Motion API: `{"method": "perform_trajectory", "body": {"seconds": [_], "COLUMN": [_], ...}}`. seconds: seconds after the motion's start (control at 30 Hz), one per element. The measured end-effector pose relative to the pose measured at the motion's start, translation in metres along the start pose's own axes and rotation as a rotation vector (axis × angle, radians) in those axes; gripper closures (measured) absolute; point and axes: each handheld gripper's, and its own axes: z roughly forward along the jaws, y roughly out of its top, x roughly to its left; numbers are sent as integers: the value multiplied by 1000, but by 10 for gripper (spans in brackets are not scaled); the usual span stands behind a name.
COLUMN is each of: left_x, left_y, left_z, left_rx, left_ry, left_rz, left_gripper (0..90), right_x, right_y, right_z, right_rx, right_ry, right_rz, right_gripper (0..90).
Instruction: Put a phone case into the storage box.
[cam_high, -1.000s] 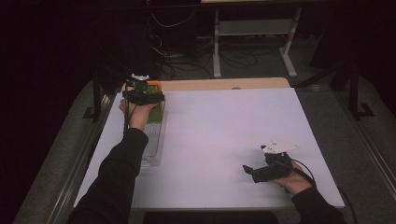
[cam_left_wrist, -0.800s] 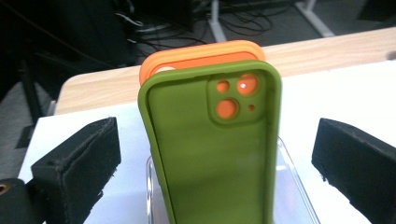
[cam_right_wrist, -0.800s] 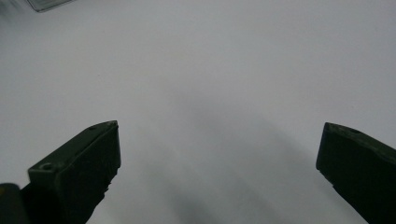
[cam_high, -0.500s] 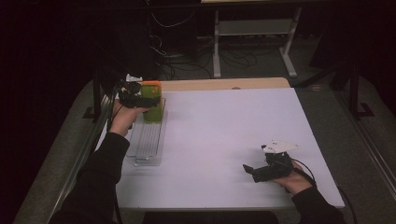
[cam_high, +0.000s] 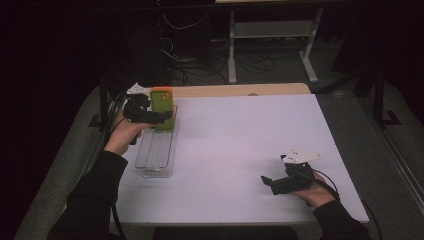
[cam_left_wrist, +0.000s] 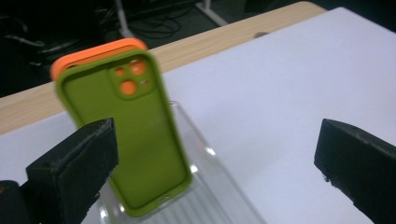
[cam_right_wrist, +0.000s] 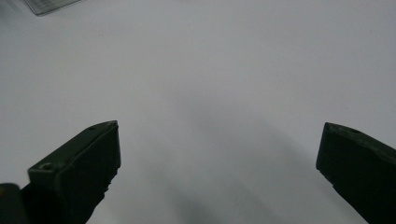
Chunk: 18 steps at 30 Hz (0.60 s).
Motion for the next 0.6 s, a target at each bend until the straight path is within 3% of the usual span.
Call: {"method": "perform_trajectory", "body": {"seconds": [0.27,0.47,0.6], "left_x": [-18,-31,-40], "left_y": [-5,-13,-21], "left_z": [-11,-16,-16], "left_rx": [-15,-7,-9], "left_ry": [-79,-116,-157], "left_rz": [40,73,75], "left_gripper": [0,0,0], "right_x": [0,0,-1], "right_y": [1,2,3], "right_z": [-1,-4,-4], "right_rx": [-15,-20,-27], "right_ry": [11,29,30], "right_rz": [-13,-17,-28], "right_gripper": [0,0,0]}}
